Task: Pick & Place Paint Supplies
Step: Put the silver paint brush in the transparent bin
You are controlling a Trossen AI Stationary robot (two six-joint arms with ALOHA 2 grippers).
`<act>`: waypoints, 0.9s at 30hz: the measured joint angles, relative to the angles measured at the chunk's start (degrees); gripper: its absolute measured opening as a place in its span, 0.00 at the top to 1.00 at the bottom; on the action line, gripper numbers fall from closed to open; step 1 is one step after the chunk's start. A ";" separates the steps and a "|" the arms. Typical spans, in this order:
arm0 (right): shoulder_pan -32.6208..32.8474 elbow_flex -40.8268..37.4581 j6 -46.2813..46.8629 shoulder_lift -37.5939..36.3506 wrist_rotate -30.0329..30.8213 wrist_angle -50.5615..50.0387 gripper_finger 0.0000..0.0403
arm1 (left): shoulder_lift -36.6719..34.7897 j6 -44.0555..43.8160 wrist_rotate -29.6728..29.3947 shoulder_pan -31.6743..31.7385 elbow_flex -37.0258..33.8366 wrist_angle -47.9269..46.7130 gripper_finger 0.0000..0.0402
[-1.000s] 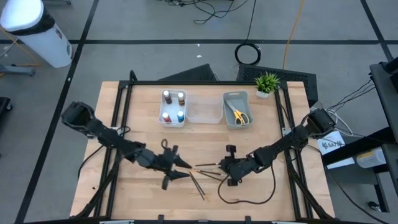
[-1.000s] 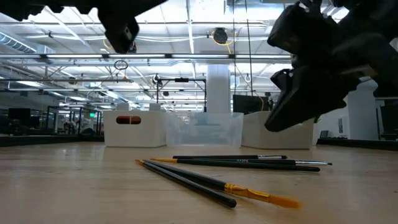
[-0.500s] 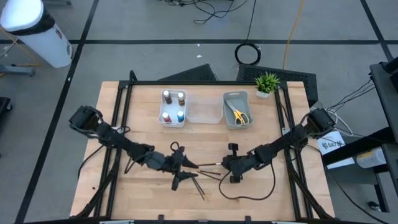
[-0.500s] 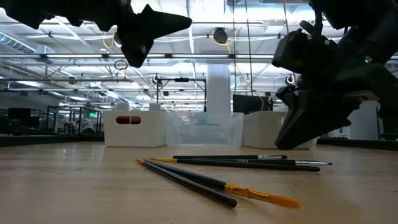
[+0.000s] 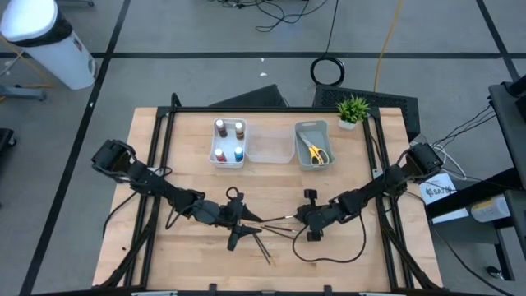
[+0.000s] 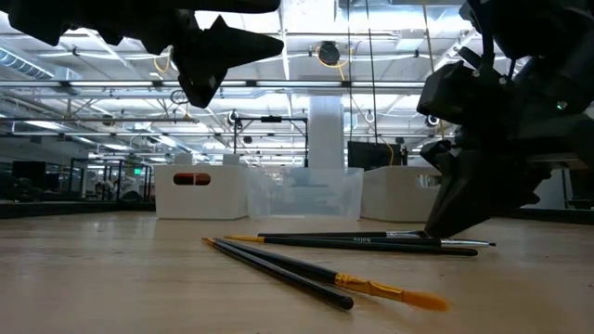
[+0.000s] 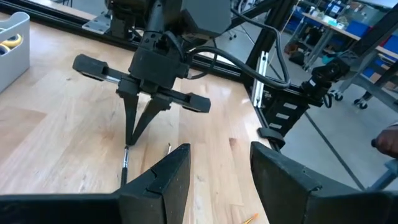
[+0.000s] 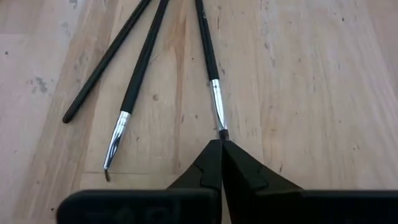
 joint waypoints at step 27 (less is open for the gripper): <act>-2.51 0.17 -3.01 7.69 -5.93 12.23 1.00 | -0.02 -0.09 0.02 0.00 0.00 -0.85 0.56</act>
